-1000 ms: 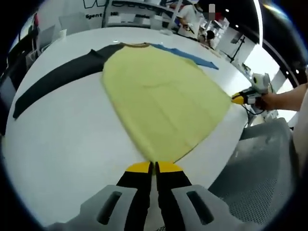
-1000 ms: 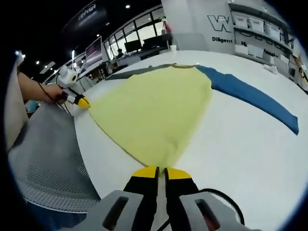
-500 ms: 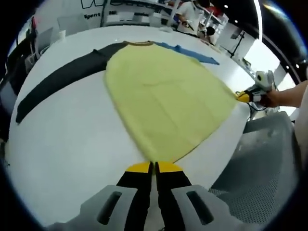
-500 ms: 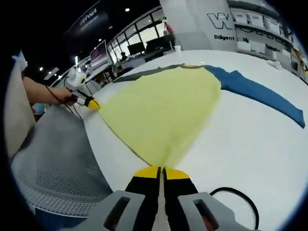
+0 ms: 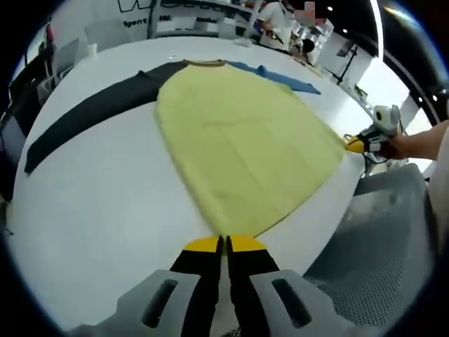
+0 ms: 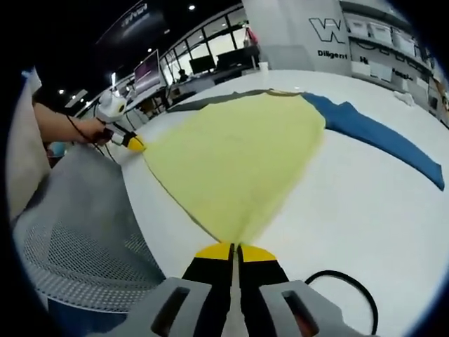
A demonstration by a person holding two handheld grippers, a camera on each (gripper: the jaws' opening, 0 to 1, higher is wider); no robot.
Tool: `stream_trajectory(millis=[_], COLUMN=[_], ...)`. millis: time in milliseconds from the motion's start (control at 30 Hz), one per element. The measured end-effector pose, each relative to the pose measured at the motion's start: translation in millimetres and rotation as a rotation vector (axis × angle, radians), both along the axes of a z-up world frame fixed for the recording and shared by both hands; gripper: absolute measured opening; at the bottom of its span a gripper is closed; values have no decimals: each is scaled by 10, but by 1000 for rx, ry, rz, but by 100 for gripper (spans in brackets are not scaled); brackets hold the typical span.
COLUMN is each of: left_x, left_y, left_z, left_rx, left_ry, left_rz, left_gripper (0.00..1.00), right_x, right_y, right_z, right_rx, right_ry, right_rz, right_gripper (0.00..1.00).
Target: Fold the garment on the visible template until the final outline fits inside the template.
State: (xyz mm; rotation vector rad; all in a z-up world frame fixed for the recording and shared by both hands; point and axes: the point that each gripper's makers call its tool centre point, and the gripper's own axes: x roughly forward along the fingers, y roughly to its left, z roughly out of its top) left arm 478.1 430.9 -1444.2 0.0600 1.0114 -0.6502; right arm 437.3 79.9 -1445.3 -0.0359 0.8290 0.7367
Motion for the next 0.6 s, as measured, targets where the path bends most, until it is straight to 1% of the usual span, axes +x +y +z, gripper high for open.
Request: stream_trajectory(millis=[67, 233, 600], left_x=[-4, -7, -26], left_y=[-8, 6, 3], left_z=[2, -7, -6], left_rx=[-2, 3, -4], left_ry=[0, 10, 24], left_rz=[0, 1, 2], left_gripper=[2, 2, 2], right_x=[1, 13, -1], right_y=[-37, -69, -94], right_z=[-14, -13, -12], right_rx=[-11, -11, -7], right_ry=[-3, -2, 11], right_rz=[-8, -20, -49], right_gripper=[0, 0, 0])
